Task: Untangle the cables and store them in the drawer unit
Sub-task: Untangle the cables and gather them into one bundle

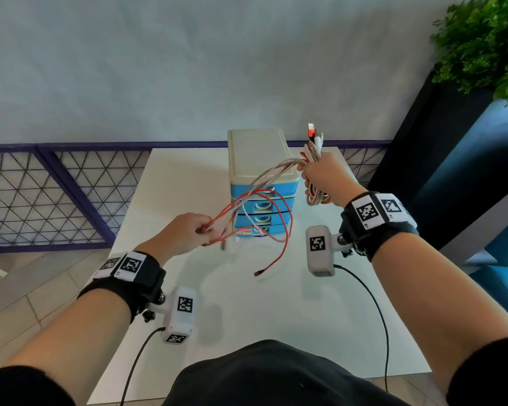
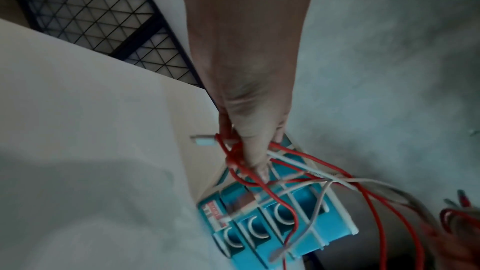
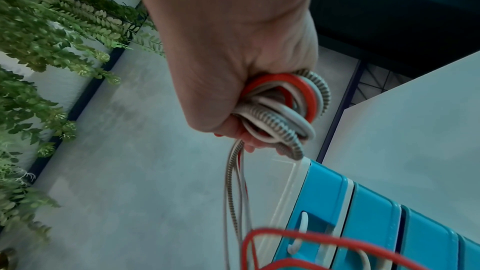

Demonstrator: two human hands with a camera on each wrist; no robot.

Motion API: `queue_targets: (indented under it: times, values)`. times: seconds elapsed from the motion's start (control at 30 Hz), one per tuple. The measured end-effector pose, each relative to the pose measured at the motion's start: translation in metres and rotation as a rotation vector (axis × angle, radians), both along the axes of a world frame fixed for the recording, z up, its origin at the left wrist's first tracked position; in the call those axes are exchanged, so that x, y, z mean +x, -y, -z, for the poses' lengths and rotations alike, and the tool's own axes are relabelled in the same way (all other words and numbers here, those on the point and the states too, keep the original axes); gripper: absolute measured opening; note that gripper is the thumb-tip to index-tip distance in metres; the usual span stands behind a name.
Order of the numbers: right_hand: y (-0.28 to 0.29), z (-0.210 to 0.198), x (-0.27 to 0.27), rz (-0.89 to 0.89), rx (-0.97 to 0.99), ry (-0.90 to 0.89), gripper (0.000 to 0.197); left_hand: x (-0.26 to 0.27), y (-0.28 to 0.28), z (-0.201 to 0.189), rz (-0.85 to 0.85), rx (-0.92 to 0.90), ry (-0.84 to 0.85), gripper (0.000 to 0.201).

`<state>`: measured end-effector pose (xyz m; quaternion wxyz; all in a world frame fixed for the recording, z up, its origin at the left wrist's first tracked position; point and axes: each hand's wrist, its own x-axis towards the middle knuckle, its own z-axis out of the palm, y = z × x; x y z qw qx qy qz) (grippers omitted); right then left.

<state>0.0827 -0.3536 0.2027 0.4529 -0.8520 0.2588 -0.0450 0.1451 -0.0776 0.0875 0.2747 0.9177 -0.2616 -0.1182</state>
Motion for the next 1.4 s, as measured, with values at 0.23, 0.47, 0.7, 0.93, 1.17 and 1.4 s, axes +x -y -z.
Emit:
queue_targets:
  times: [0.23,0.47,0.7,0.93,1.17,1.4]
  values:
    - [-0.001,0.002,0.0,-0.005,0.038,-0.037,0.024,-0.008,-0.007,0.016,-0.028,0.42,0.009,0.032]
    - [-0.007,0.001,-0.003,-0.04,0.029,-0.069,0.026,-0.01,-0.011,0.018,-0.061,0.618,-0.116,0.05]
    - [-0.015,-0.003,-0.005,-0.062,-0.034,-0.108,0.023,-0.01,-0.002,0.016,-0.1,0.783,-0.108,0.062]
    - [-0.01,-0.012,-0.005,-0.053,-0.124,-0.11,0.014,-0.01,-0.019,0.026,-0.023,0.736,0.042,0.049]
    - [-0.006,-0.018,-0.006,-0.145,0.09,-0.108,0.02,-0.004,-0.02,0.027,-0.124,0.176,-0.345,0.03]
    - [-0.025,-0.025,-0.005,-0.302,0.092,-0.151,0.019,-0.006,0.022,0.002,-0.039,-0.268,-0.081,0.034]
